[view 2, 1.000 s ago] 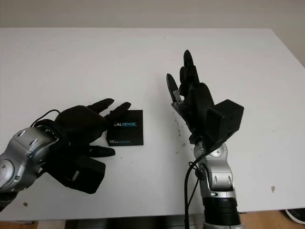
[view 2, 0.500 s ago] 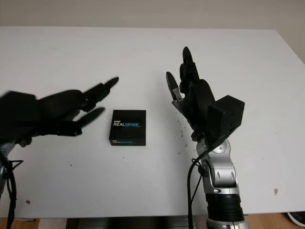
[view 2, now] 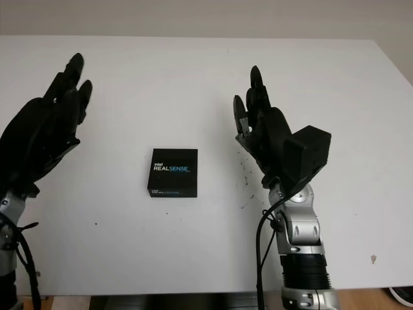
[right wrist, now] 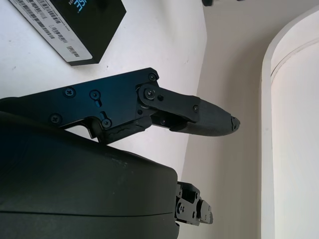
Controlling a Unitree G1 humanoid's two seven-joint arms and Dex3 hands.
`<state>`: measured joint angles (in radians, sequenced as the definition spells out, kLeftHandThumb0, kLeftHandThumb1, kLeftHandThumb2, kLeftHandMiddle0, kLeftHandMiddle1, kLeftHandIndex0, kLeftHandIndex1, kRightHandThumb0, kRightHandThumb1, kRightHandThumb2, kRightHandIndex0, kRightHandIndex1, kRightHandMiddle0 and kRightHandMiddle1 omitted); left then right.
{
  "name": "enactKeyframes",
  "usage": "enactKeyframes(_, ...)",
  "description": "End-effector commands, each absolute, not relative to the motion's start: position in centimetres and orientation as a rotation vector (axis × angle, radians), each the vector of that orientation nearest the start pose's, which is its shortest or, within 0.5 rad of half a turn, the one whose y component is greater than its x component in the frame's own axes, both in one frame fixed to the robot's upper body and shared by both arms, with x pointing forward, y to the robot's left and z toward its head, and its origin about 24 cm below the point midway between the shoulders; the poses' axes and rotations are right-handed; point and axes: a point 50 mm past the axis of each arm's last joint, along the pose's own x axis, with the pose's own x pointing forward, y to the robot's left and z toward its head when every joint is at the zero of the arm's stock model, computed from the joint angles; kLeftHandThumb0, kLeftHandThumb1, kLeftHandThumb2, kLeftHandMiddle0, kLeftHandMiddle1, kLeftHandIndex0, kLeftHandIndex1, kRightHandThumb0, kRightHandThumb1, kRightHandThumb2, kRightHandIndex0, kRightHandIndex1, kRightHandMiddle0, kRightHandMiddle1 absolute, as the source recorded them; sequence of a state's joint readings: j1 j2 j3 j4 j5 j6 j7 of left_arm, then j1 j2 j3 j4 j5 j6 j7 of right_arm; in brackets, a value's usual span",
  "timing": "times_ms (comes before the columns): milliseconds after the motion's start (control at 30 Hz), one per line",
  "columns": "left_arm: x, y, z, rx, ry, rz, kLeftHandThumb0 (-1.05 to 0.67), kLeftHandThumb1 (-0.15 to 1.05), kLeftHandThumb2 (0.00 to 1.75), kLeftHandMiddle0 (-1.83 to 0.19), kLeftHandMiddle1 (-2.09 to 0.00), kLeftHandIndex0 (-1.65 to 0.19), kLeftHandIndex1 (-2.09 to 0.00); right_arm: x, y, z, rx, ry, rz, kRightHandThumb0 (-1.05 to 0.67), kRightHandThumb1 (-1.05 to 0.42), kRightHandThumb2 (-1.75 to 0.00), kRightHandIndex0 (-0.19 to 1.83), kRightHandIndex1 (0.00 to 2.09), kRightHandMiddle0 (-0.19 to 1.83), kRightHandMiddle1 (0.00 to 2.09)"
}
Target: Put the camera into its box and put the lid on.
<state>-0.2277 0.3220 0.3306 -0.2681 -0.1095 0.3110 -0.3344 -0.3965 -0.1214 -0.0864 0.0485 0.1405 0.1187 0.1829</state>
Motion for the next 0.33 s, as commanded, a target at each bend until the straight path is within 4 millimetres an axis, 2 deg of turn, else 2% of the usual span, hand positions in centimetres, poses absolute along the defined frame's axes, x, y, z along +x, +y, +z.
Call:
enactKeyframes(0,27.3,24.2,15.4,0.183,-0.224,-0.047,-0.82,1.05,0.68,0.19,0.0,0.19,0.0,32.3,-15.4,13.6,0.02,-0.228,0.203,-0.71,-1.05,-0.68,-0.19,0.0,-0.19,0.0)
enactKeyframes(100,27.1,24.3,14.3,0.133,-0.23,-0.012,-0.82,1.05,0.71,0.19,0.0,0.19,0.0,32.4,-15.1,13.7,0.026,-0.224,0.193,-0.73,-1.05,-0.67,-0.19,0.0,-0.19,0.0)
enactKeyframes(300,27.0,24.1,13.6,0.105,-0.234,-0.002,-0.81,1.05,0.74,0.19,0.0,0.19,0.0,32.5,-15.0,13.9,0.016,-0.226,0.176,-0.74,-1.05,-0.67,-0.19,0.0,-0.19,0.0)
